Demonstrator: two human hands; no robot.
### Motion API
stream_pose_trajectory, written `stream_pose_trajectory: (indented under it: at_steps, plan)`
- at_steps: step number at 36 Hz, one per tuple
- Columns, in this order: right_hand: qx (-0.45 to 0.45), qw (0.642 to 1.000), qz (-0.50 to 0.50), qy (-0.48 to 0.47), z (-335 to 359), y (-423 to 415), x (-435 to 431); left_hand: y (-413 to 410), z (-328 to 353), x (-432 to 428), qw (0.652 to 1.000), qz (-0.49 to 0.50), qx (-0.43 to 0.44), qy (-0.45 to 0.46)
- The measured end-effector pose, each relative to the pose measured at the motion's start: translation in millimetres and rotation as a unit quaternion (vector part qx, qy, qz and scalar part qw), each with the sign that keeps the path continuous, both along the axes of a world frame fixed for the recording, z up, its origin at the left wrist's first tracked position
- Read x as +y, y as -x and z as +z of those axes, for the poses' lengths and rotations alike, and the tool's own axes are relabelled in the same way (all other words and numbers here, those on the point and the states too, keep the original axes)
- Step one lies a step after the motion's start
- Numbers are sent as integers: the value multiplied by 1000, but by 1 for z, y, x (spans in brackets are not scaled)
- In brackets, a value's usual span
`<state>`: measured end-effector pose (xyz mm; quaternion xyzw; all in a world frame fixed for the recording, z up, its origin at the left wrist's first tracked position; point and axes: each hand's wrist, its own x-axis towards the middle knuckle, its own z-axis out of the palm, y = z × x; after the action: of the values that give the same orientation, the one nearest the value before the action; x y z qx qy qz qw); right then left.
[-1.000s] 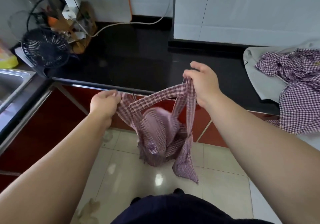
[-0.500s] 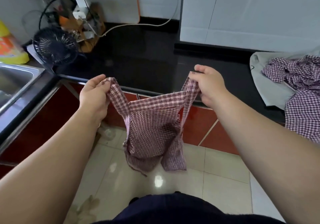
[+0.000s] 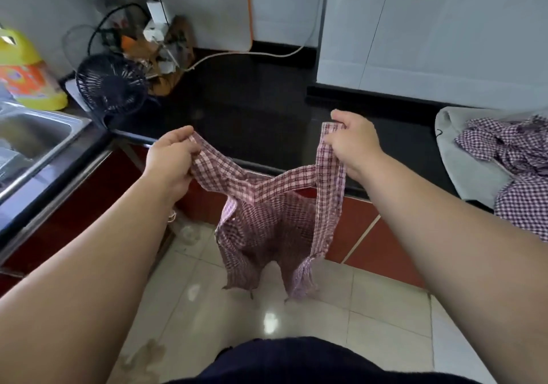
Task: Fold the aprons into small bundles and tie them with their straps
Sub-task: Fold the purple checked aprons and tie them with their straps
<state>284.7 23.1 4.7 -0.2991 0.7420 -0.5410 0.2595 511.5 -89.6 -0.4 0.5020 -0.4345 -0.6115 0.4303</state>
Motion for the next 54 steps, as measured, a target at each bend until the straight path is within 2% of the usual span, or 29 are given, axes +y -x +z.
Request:
stream_pose_trajectory:
  at_steps: [4,7,9,13,17,22,26,33,37,42,46,50,52,54]
  plan:
    - [-20,998,-9,63,10,1,-6,12,5,8,992,0,-74,102]
    - [58,997,10,59,16,1,-6,11,5,6,980,71,-81,166]
    - [105,992,23,59,18,4,-6,10,7,1,971,82,-84,210]
    - [178,983,23,41,19,10,-15,15,9,-12,967,52,-106,227]
    - [193,980,27,35,22,9,-30,25,13,-25,955,21,-145,260]
    - [188,980,35,59,33,13,-64,40,32,-61,923,45,-212,318]
    - [208,973,40,90,42,19,-93,49,43,-97,901,24,-259,346]
    - [244,965,15,93,50,54,-177,77,52,-190,908,39,-230,348]
    - [260,961,-19,89,52,74,-238,104,60,-247,915,13,-202,349]
    - [249,963,-51,84,61,95,-311,131,69,-325,919,-11,-217,329]
    - [272,952,-80,117,74,112,-365,152,75,-389,935,-43,-167,309]
    - [286,943,-102,137,81,132,-409,177,91,-431,930,-71,-181,313]
    - [293,942,-108,119,81,141,-420,187,91,-445,934,-109,-168,294]
    - [281,953,-93,62,76,151,-427,194,80,-462,936,-155,-176,263]
